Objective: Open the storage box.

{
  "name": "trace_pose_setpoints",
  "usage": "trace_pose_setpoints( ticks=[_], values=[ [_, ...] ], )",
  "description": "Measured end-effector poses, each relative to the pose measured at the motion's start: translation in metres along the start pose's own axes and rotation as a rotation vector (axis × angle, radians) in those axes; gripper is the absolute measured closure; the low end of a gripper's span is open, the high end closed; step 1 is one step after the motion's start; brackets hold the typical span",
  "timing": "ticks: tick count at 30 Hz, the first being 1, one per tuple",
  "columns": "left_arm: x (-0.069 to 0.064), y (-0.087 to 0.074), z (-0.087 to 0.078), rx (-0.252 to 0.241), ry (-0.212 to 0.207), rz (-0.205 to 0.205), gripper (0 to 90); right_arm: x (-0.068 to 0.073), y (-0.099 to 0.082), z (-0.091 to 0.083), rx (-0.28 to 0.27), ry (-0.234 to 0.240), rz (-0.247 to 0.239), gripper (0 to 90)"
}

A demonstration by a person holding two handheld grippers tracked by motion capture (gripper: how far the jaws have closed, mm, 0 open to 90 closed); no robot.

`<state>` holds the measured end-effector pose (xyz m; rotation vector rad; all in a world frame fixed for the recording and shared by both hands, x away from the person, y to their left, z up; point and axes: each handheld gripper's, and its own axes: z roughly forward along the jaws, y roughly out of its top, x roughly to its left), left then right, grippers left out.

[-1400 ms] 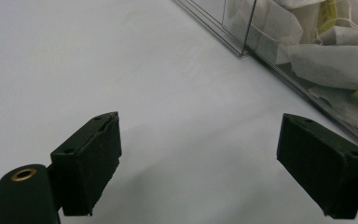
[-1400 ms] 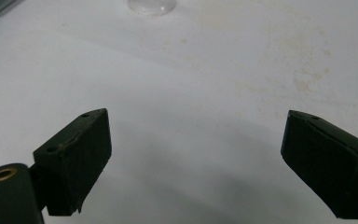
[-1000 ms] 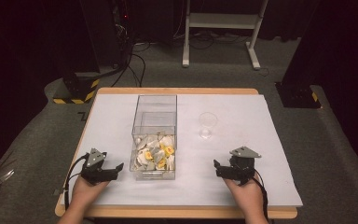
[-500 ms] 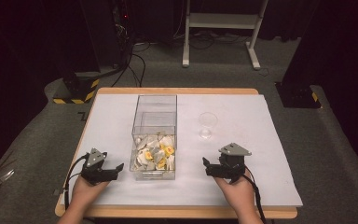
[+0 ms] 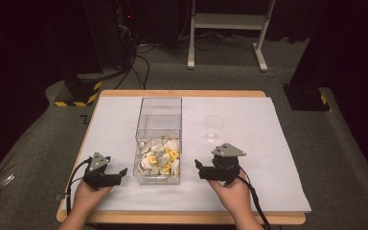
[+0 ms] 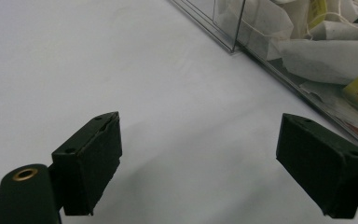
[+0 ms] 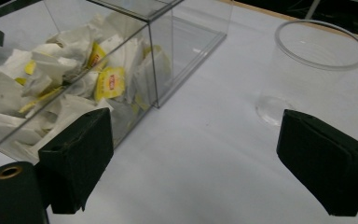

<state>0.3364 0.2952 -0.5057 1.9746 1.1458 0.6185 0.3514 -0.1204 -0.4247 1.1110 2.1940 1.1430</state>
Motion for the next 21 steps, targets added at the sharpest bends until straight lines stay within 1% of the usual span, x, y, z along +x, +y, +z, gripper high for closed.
trace_pose_setpoints(
  ticks=[2,4,9,21],
  values=[
    [0.000,0.000,0.000,0.000,-0.004,0.001,14.7,0.004,0.003,0.001,-0.003,0.013,0.002,11.3],
    [0.000,0.000,0.000,0.001,-0.005,-0.001,14.7,0.009,0.007,0.002,-0.009,0.030,-0.010,11.6],
    [0.000,0.000,0.000,0.003,-0.010,0.003,14.7,0.017,0.014,0.005,-0.016,0.054,-0.014,12.3],
    [0.000,0.000,0.000,0.003,-0.020,0.004,14.7,0.043,0.032,0.018,-0.026,0.128,-0.056,13.1]
  ],
)
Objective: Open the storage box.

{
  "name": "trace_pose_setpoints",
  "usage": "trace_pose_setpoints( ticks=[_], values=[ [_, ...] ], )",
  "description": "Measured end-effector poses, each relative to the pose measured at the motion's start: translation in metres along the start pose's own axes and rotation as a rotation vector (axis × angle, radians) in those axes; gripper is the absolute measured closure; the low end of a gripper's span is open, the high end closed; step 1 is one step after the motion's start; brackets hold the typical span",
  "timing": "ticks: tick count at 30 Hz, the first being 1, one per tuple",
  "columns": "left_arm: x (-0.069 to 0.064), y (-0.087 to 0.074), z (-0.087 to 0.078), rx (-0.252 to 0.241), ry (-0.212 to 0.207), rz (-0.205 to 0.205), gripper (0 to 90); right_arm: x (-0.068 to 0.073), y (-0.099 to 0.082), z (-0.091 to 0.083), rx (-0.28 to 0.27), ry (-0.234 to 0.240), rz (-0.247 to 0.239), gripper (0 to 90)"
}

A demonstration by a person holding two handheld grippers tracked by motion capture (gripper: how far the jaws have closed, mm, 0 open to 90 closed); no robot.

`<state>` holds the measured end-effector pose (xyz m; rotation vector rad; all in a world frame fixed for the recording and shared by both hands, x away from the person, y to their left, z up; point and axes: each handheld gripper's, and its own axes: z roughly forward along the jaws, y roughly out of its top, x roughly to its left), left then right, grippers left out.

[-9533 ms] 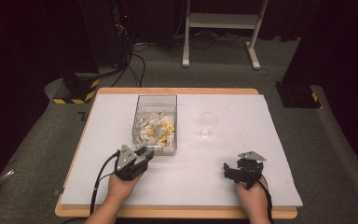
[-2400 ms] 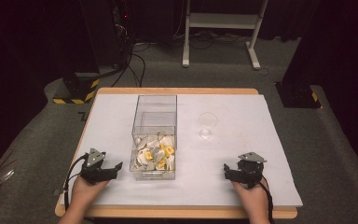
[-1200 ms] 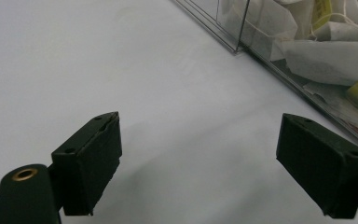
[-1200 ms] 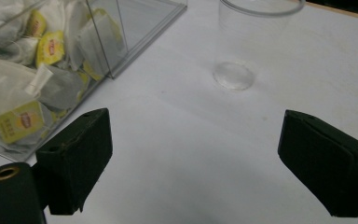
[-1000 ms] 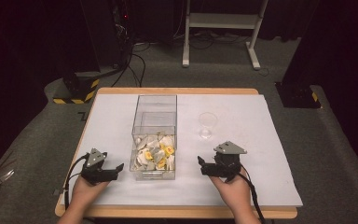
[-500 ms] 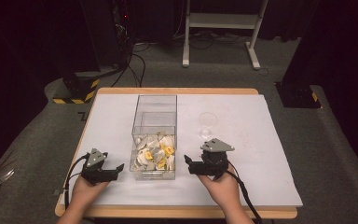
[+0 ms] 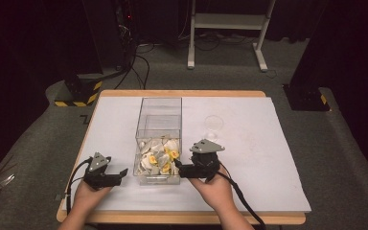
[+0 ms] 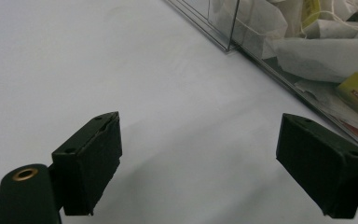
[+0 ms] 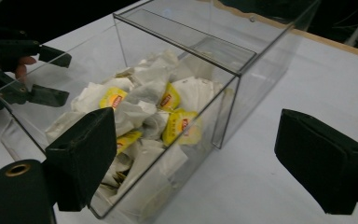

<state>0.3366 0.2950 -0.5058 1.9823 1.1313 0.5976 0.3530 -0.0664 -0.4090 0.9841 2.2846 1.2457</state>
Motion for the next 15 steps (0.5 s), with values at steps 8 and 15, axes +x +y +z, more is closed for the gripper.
trace_pose_setpoints(
  ticks=[8,15],
  values=[
    [0.000,0.000,-0.001,-0.006,0.003,0.004,14.7,0.014,0.009,0.014,0.003,0.049,-0.011,14.1],
    [0.000,0.000,0.000,0.000,0.000,0.003,14.7,0.022,0.012,0.025,0.015,0.086,-0.015,13.5]
  ],
)
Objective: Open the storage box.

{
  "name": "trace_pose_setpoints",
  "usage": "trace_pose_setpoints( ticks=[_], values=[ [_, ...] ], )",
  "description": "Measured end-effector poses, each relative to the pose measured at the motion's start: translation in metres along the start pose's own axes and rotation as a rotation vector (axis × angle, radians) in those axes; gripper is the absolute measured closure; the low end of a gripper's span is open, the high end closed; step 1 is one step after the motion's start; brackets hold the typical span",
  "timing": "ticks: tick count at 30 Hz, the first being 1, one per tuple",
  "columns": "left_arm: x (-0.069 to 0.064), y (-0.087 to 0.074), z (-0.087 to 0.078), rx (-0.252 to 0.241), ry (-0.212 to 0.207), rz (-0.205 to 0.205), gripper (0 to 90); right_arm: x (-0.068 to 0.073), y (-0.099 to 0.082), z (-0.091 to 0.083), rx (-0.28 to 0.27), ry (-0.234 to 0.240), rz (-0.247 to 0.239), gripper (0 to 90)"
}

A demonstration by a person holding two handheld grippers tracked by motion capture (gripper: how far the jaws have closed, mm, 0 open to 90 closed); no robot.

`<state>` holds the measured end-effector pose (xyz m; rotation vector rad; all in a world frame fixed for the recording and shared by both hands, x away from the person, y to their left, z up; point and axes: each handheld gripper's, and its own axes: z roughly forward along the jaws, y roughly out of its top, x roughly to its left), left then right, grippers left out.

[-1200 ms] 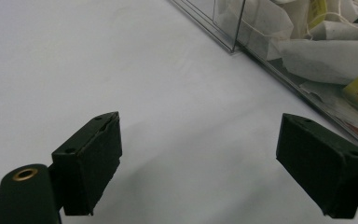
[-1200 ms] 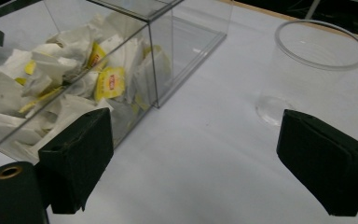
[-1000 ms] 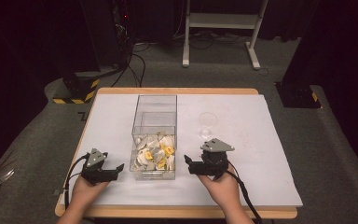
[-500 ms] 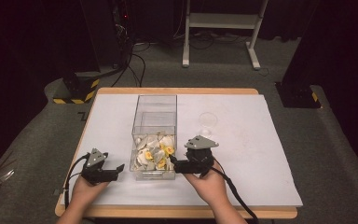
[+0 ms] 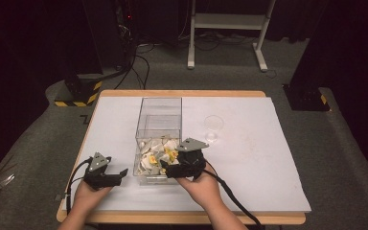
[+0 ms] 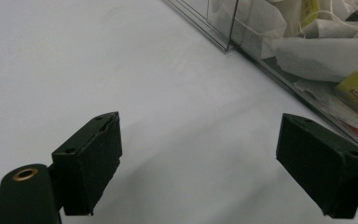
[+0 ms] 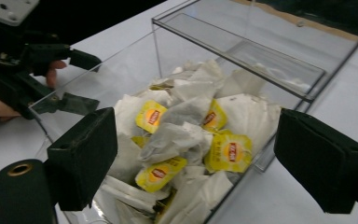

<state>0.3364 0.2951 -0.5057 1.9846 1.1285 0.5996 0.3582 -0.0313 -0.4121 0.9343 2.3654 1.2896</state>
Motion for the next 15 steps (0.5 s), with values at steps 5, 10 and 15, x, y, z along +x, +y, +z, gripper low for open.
trace_pose_setpoints(
  ticks=[5,10,15],
  values=[
    [0.001,0.000,0.000,-0.002,-0.005,-0.004,14.7,0.001,0.001,0.004,-0.007,0.023,-0.005,13.6],
    [0.001,0.000,0.000,-0.004,-0.003,0.002,14.8,0.000,0.002,0.008,-0.004,0.027,-0.001,14.5],
    [0.001,0.000,0.000,-0.003,-0.007,-0.004,14.8,0.002,0.003,0.012,0.009,0.023,-0.007,16.2]
  ],
)
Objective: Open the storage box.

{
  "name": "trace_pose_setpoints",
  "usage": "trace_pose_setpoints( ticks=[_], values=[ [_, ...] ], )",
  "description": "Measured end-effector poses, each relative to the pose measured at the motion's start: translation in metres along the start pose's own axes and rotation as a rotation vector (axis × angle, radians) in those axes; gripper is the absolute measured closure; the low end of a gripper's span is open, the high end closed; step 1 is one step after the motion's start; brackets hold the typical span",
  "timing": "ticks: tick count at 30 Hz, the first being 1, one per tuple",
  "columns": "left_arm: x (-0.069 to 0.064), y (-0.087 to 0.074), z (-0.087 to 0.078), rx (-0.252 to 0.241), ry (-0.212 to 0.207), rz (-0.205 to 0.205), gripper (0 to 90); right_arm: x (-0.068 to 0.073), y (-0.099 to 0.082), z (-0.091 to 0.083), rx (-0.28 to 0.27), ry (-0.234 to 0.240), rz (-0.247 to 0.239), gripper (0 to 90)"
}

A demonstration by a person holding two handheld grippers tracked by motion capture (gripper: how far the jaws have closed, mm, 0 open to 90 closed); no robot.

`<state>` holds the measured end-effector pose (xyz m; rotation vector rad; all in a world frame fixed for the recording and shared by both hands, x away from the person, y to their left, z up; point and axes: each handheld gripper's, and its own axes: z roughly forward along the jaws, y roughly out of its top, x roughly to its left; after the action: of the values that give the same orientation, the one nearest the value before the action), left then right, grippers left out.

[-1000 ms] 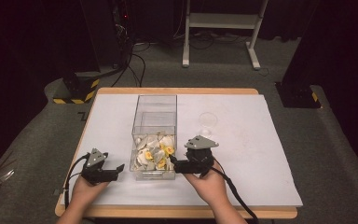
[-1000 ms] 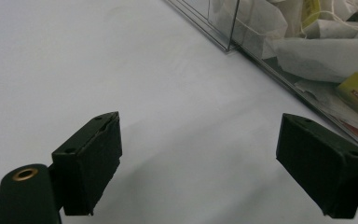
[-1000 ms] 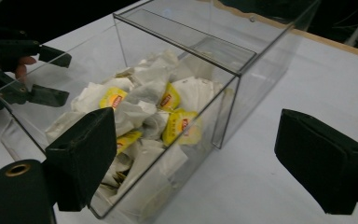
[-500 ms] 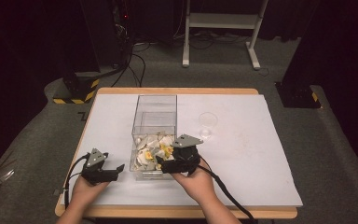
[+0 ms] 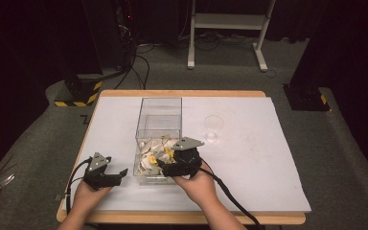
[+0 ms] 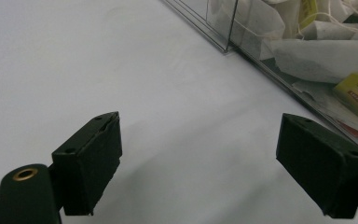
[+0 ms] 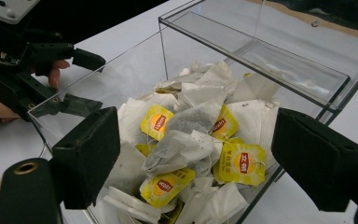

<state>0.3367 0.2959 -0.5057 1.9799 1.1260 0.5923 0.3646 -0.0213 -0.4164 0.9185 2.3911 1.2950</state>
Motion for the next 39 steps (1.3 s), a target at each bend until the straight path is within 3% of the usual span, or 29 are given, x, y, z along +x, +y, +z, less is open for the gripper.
trace_pose_setpoints(
  ticks=[11,28,39],
  values=[
    [0.0002,0.0000,-0.0002,0.000,-0.002,0.006,14.8,0.0007,-0.0030,0.0076,0.039,0.003,0.004,29.5],
    [-0.0004,0.0001,0.0002,0.003,-0.003,0.007,15.0,0.0040,-0.0086,0.0067,0.047,0.022,-0.015,68.0],
    [-0.0004,0.0001,0.0003,0.006,0.000,0.006,15.2,0.0031,-0.0096,0.0066,0.044,0.017,-0.037,87.7]
  ],
)
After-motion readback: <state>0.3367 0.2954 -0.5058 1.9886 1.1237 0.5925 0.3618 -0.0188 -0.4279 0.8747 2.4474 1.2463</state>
